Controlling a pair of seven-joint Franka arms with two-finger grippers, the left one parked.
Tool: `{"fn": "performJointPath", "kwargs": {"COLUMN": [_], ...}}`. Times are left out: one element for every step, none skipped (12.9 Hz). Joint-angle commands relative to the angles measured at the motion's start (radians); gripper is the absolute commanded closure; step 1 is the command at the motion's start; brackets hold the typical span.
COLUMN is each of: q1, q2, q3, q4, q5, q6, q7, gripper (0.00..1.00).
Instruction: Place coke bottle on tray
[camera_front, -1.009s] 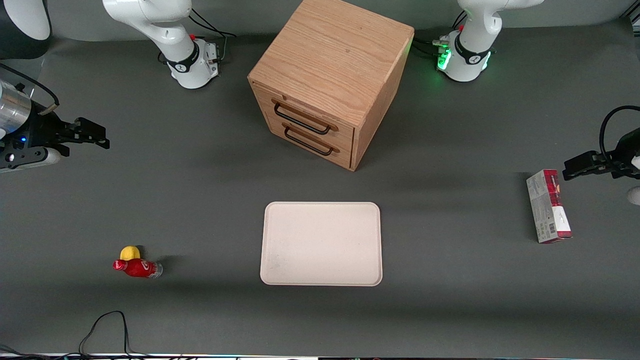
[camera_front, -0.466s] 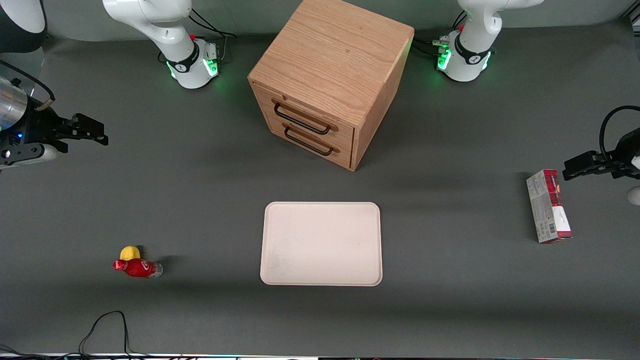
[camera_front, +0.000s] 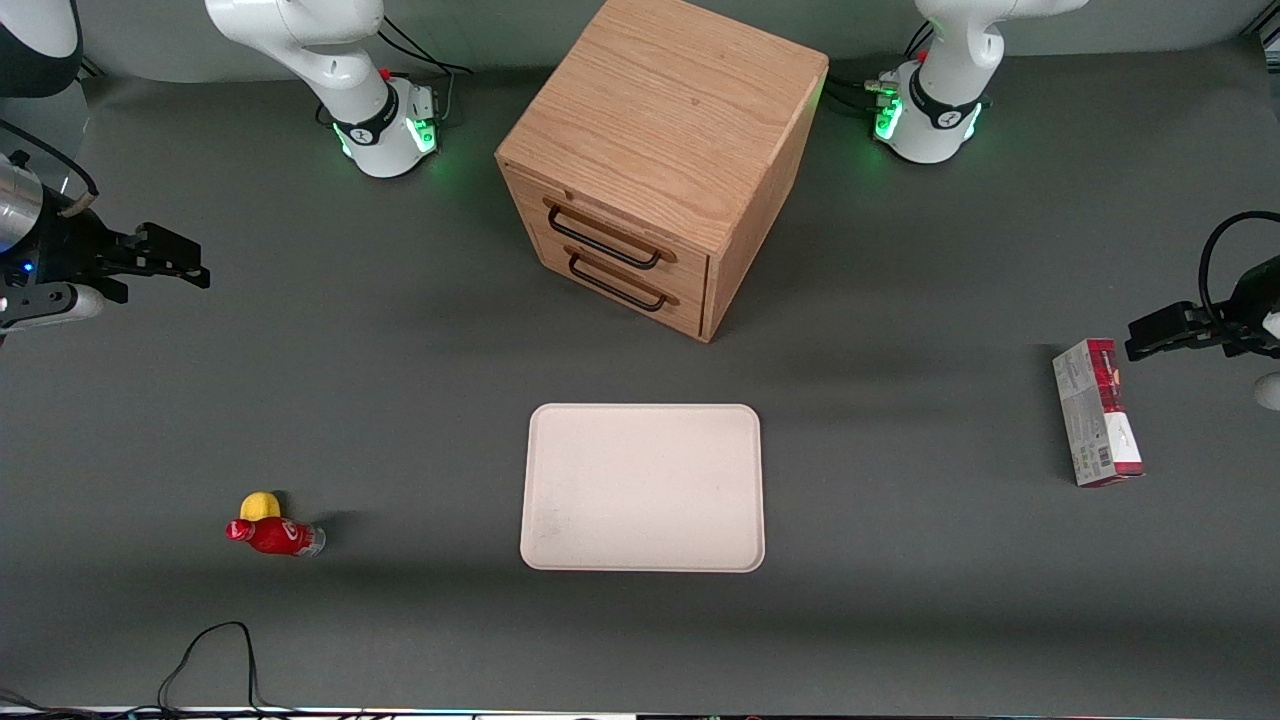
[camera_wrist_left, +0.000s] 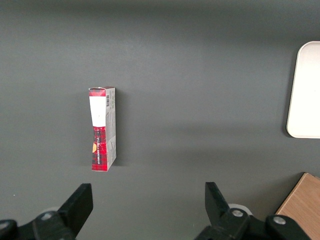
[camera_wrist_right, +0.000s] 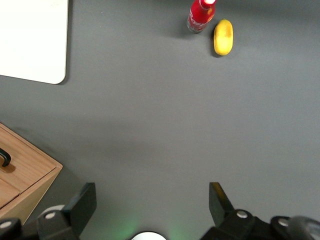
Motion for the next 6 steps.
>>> {"fn": "performJointPath", "kwargs": {"q1": [-0.02,-0.02,-0.023,-0.027,-0.047,-0.078], "q2": [0.104,0.176,0.268,0.354,0.443,0.536], "q3": [-0.018,-0.05,-0.076,-0.086,-0.087,-0.08], "q4": [0.12,0.204,0.302,0.389,0.489,0.599], "q5": [0.011,0.011,0.011,0.01,0.01,0.011], "q6": [-0.028,-0.029,-0.031,-0.028,-0.019,-0.019], "q7": [0.007,0.005,0.005,0.004,0.004,-0.008], "gripper": [0.0,0.0,0.0,0.0,0.0,0.0]}}
